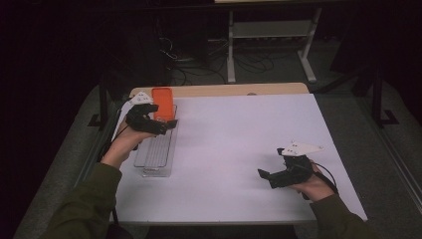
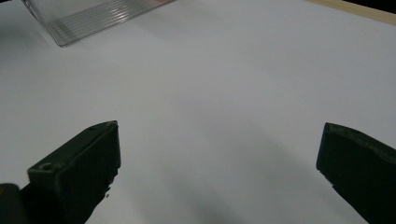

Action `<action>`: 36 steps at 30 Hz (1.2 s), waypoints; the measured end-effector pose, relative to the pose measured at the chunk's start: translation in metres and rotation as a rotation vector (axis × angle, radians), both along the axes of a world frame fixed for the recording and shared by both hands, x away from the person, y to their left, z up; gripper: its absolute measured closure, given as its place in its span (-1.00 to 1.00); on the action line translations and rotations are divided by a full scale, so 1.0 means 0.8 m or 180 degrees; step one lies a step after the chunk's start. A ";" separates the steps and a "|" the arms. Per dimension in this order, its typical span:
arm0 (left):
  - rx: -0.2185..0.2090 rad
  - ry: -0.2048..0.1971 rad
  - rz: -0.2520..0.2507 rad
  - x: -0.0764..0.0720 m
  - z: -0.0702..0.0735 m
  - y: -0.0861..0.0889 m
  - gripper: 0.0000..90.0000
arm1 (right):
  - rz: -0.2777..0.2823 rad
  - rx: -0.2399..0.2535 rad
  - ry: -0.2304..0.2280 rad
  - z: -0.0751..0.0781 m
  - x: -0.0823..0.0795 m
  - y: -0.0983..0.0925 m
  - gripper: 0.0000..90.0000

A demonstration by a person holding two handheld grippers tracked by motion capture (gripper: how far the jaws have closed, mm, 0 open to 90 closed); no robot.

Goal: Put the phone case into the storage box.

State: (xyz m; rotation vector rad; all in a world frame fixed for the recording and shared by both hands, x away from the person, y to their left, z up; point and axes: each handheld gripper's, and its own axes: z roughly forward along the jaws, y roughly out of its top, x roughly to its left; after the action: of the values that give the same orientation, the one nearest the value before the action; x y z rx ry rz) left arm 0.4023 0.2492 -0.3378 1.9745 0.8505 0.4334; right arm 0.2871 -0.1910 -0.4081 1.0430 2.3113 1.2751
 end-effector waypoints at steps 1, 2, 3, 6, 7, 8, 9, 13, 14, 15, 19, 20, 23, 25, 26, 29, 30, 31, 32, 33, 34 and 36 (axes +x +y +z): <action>0.0004 -0.0022 -0.0040 -0.002 -0.001 0.000 -0.97 | 0.0011 -0.0013 -0.0022 0.001 0.001 0.000 -1.00; -0.0017 0.0005 -0.0039 -0.006 -0.002 0.000 -0.97 | 0.0006 -0.0005 -0.0007 0.002 0.001 0.000 -1.00; -0.0022 0.0014 -0.0053 -0.010 -0.003 0.000 -0.97 | 0.0007 0.0006 -0.0022 0.003 0.002 0.000 -1.00; -0.0072 0.0042 -0.0110 -0.020 -0.010 -0.001 -0.97 | 0.0010 0.0024 -0.0033 0.006 0.003 -0.001 -1.00; -0.0062 0.0048 -0.0148 -0.023 -0.012 -0.001 -0.97 | 0.0007 0.0032 -0.0026 0.006 0.004 -0.001 -1.00; -0.0077 0.0049 -0.0160 -0.026 -0.015 -0.002 -0.97 | 0.0009 0.0031 -0.0041 0.006 0.004 -0.001 -1.00; -0.0071 0.0053 -0.0182 -0.030 -0.017 -0.002 -0.97 | 0.0012 0.0029 -0.0030 0.007 0.005 -0.001 -1.00; -0.0157 0.0070 -0.0230 -0.041 -0.024 -0.001 -0.97 | 0.0012 0.0033 -0.0031 0.008 0.006 0.000 -1.00; -0.0168 0.0069 -0.0249 -0.045 -0.026 -0.001 -0.97 | 0.0022 0.0026 -0.0055 0.008 0.007 0.000 -1.00; -0.0168 0.0080 -0.0258 -0.048 -0.027 -0.002 -0.97 | 0.0010 0.0036 -0.0043 0.010 0.007 0.000 -1.00; -0.0160 0.0039 -0.0312 -0.062 -0.031 -0.003 -0.97 | -0.0001 0.0055 -0.0051 0.013 0.010 -0.002 -1.00; -0.0184 0.0035 -0.0325 -0.065 -0.033 -0.003 -0.97 | -0.0002 0.0058 -0.0056 0.014 0.011 -0.002 -1.00; -0.0157 0.0012 -0.0394 -0.074 -0.037 -0.004 -0.97 | -0.0013 0.0073 -0.0064 0.015 0.012 -0.004 -1.00; -0.0176 0.0031 -0.0430 -0.079 -0.041 -0.004 -0.97 | -0.0010 0.0085 -0.0081 0.016 0.012 -0.004 -1.00; -0.0165 0.0046 -0.0428 -0.082 -0.043 -0.004 -0.97 | -0.0021 0.0099 -0.0071 0.017 0.011 -0.004 -1.00; -0.0157 0.0037 -0.0496 -0.090 -0.050 -0.004 -0.97 | -0.0010 0.0104 -0.0082 0.017 0.011 -0.005 -1.00; -0.0158 0.0029 -0.0507 -0.093 -0.052 -0.004 -0.97 | -0.0007 0.0100 -0.0084 0.018 0.010 -0.005 -1.00; -0.0155 0.0016 -0.0492 -0.096 -0.054 -0.004 -0.97 | -0.0003 0.0102 -0.0084 0.018 0.010 -0.004 -1.00; -0.0135 -0.0015 -0.0499 -0.097 -0.055 -0.002 -0.97 | -0.0005 0.0113 -0.0073 0.018 0.010 -0.004 -1.00; -0.0176 -0.0013 -0.0493 -0.099 -0.056 -0.001 -0.97 | 0.0008 0.0109 -0.0101 0.018 0.010 -0.004 -1.00; -0.0176 -0.0010 -0.0501 -0.100 -0.058 0.000 -0.97 | 0.0009 0.0112 -0.0099 0.018 0.009 -0.004 -1.00; -0.0188 0.0006 -0.0516 -0.103 -0.060 0.000 -0.97 | 0.0014 0.0124 -0.0097 0.017 0.008 -0.003 -1.00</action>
State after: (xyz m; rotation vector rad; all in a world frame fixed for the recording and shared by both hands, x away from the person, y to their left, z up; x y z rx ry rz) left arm 0.3197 0.2495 -0.3861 1.9716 0.6902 0.3089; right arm 0.2937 -0.1935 -0.3943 1.0242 2.2763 1.3334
